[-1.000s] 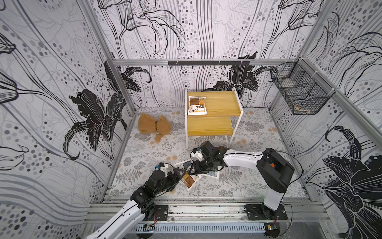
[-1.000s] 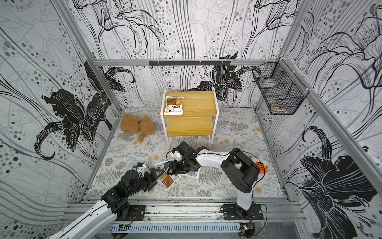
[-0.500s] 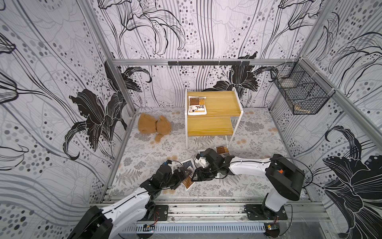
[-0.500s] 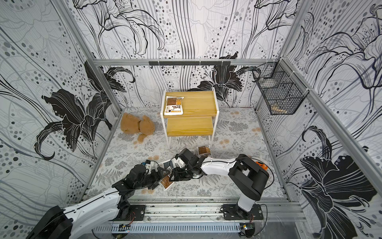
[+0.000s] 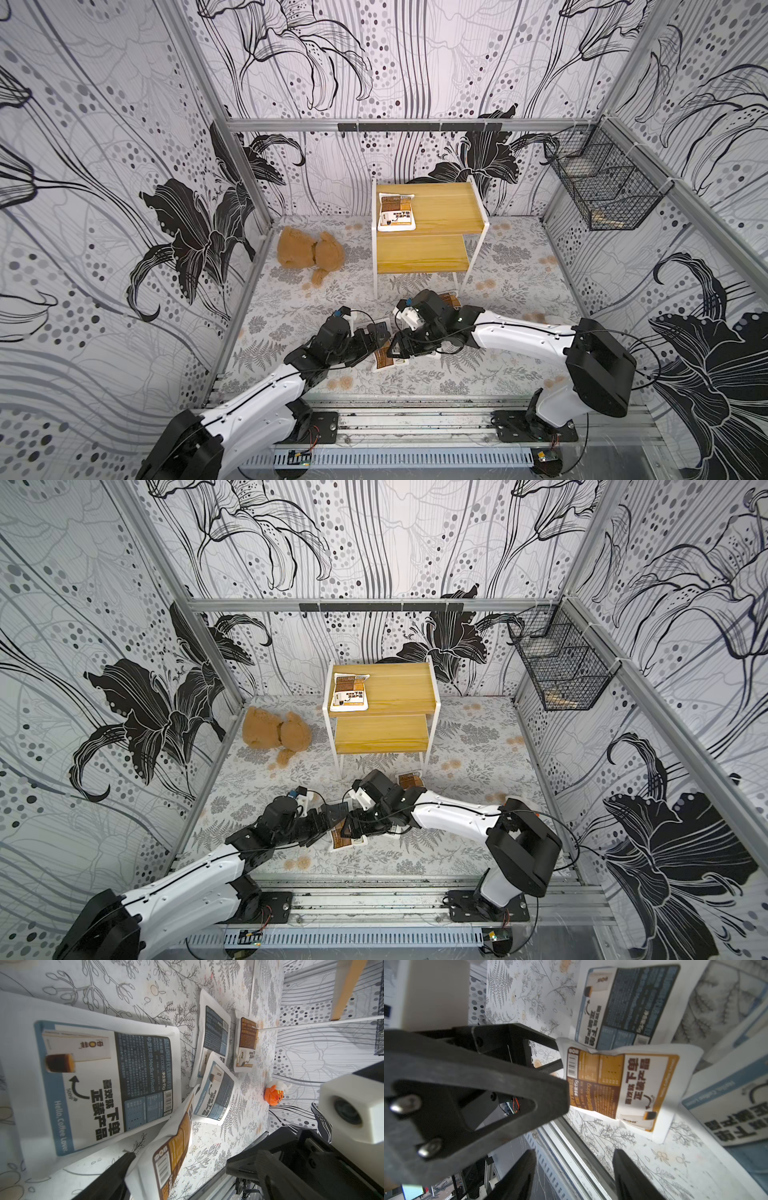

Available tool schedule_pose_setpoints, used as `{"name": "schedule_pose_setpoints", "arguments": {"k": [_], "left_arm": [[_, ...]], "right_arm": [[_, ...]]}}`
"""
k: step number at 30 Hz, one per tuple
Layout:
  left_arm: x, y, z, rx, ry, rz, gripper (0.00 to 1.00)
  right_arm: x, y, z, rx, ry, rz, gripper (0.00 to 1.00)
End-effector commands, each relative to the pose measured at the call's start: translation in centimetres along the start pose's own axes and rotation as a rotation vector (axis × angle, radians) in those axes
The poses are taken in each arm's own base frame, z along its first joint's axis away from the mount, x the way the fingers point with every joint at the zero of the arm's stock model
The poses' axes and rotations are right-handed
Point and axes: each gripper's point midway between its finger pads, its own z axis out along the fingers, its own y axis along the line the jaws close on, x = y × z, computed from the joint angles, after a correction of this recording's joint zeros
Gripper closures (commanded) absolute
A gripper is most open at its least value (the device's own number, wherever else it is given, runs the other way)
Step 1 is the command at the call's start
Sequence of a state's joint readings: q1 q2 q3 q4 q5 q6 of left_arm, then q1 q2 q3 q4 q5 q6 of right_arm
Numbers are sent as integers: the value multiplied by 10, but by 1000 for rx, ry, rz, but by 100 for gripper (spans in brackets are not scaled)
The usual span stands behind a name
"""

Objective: Place the bagged coffee beans on the shelf by color
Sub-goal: Pick up the bagged coffee beans at the center of the board.

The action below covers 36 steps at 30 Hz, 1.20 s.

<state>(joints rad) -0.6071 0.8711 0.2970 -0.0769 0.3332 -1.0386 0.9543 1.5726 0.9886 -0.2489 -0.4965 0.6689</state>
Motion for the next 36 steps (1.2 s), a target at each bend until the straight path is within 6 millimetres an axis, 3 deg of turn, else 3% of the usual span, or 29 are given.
{"name": "schedule_pose_setpoints", "arguments": {"k": [1,5,12,21,30,36], "left_arm": [[2,8,-10,-31,-19,-20,5],[10,16,-20,-6,-46,-69,5],[21,34,-17,1,-38,-118,5],[26,43,-6,-35,-1,-87,8],[27,46,3,-28,5,-82,21],[25,44,7,-17,6,-77,35]], "right_arm": [[-5,1,3,19,33,-61,34],[-13,-3,17,24,77,-72,34],[-30,-13,26,31,73,-58,34],[-16,-25,25,37,73,-14,34],[6,-43,29,35,72,38,34],[13,-50,35,32,76,54,36]]}}
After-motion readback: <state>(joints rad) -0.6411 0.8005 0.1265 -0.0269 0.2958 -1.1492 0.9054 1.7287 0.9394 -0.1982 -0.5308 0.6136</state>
